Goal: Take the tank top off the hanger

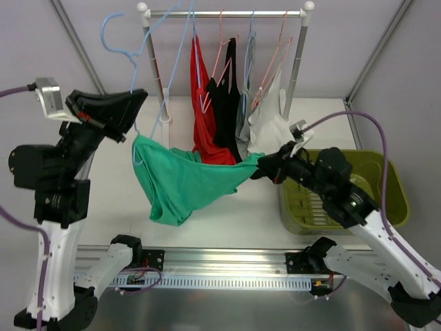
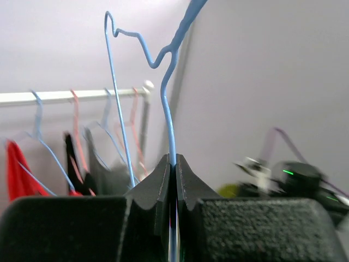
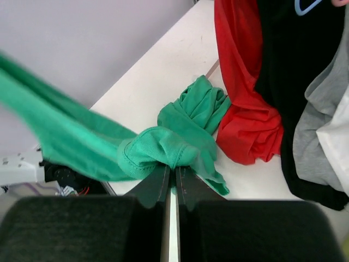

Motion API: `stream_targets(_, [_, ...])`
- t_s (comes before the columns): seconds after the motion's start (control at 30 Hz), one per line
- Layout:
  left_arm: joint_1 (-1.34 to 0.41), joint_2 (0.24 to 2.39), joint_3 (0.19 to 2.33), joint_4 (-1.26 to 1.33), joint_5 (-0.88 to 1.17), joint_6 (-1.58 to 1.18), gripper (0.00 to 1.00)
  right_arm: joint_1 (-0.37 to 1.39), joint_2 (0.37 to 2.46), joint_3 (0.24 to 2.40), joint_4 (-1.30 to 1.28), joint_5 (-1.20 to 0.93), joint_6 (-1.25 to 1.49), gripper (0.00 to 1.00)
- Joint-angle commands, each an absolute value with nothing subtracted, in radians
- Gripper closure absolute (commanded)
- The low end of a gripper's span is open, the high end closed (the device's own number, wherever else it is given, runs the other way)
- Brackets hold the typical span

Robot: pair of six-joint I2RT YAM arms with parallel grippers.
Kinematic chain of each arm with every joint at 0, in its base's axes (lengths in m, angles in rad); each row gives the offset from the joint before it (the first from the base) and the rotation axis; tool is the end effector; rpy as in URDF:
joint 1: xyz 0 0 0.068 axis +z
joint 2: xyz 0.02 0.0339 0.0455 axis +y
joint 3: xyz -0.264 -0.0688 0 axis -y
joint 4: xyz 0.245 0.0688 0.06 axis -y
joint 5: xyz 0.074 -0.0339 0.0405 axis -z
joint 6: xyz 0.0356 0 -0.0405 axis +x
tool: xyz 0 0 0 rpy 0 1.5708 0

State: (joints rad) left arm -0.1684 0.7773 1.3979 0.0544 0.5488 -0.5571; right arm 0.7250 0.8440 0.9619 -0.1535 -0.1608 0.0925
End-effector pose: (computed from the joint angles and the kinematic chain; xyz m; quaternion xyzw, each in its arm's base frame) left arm 0.0735 -0.0313 0.5552 0.1591 0.4562 -0.4176 0.7695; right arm 0.1384 0.1302 0.3953 -0.2761 0.6643 0.3281 0.6122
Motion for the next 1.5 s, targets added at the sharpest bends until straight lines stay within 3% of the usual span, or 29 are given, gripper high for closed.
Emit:
stream_targets(0.0, [-0.161,0.931,1.417,0.452,0.433,-0.447,1.0,0.729,0.706,1.006,-0.306,-0.175,0.012,1.0])
stream_targets(0.2, [-0.161,1.092,1.454,0.64,0.336,-0.324,1.0,0.726,0.517,1.114,-0.495,-0.088,-0.067,1.0])
stream_targets(0.43, [-0.161,1.097,1.459,0.701,0.247,-0.347,1.0,0.727,0.475,1.258,-0.514,-0.221,-0.087,1.0])
stream_targets(0.57, [-0.161,1.072,1.451,0.643,0.262,-0.388,1.0,0.727,0.596,1.29,-0.499,-0.407,-0.061,1.0])
stream_targets(0.7, [-0.161,0.968,1.356,0.546,0.255,-0.406,1.0,0.738,0.725,1.174,-0.376,-0.502,0.035,1.0])
stream_targets(0.87, [-0.161,0.761,1.192,0.385,0.19,-0.405,1.0,0.83,0.827,0.993,-0.203,-0.433,0.074,1.0])
stream_targets(1.1, [-0.161,0.672,1.109,0.134,0.176,-0.456,1.0,0.845,1.116,0.818,-0.017,-0.275,0.167,0.99])
stream_targets(1.13, [-0.161,0.676,1.123,0.102,0.201,-0.457,1.0,0.851,1.14,0.812,-0.008,-0.275,0.178,0.93])
stream_targets(1.17, [-0.161,0.686,1.129,0.034,0.206,-0.459,1.0,0.87,1.169,0.805,-0.006,-0.275,0.19,0.77])
stream_targets(1.2, [-0.163,0.687,1.131,0.009,0.207,-0.462,1.0,0.879,1.173,0.804,-0.006,-0.265,0.192,0.26])
stream_targets(1.23, [-0.163,0.686,1.115,0.0,0.209,-0.471,1.0,0.888,1.17,0.801,-0.008,-0.252,0.193,0.08])
stream_targets(1.27, [-0.163,0.674,1.105,-0.052,0.2,-0.475,1.0,0.896,1.146,0.792,-0.008,-0.23,0.193,0.01])
stream_targets(1.47, [-0.163,0.702,1.057,-0.17,0.15,-0.506,1.0,0.896,0.979,0.818,-0.147,-0.054,0.123,0.01])
